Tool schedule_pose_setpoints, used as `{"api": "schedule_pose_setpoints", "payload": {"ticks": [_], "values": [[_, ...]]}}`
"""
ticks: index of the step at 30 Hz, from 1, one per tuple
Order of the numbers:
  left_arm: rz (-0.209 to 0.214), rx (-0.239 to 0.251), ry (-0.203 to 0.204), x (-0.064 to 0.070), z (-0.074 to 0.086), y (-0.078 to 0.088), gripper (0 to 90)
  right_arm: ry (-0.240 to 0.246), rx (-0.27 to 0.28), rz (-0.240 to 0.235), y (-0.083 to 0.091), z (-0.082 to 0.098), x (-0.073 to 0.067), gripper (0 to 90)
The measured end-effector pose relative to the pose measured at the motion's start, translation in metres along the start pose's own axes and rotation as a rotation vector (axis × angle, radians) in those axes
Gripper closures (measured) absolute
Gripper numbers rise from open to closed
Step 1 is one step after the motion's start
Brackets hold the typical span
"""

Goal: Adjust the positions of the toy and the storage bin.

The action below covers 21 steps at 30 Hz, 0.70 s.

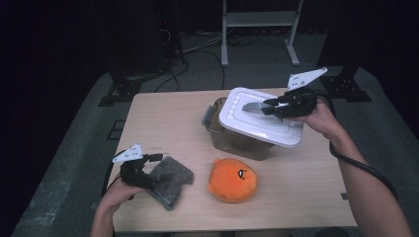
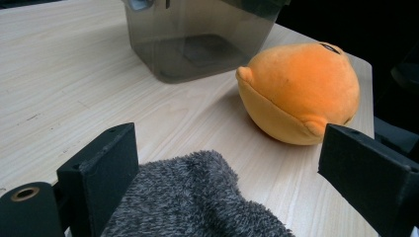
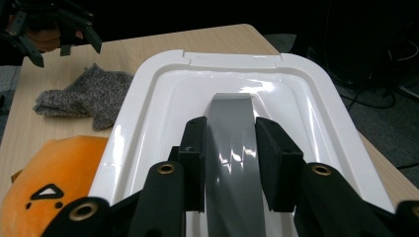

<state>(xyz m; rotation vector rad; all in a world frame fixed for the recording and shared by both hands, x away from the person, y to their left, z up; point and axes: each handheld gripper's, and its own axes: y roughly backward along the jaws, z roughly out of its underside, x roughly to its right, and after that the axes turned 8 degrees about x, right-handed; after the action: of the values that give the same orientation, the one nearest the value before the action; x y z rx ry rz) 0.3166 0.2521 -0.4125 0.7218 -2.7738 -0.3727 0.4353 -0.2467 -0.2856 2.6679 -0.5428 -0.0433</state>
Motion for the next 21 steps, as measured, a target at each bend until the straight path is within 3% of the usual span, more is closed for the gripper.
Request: {"api": "schedule_pose_setpoints", "payload": {"ticks": [14, 21], "values": [[-0.007, -0.005, 0.005, 0.001, 0.000, -0.001, 6.1, -0.002, 0.007, 0.028, 0.040, 0.005, -0.012, 65.9], [-0.009, -0.010, 0.009, 0.001, 0.001, -0.002, 5.8, -0.020, 0.013, 0.052, 0.066, 0.015, -0.019, 66.0]]}}
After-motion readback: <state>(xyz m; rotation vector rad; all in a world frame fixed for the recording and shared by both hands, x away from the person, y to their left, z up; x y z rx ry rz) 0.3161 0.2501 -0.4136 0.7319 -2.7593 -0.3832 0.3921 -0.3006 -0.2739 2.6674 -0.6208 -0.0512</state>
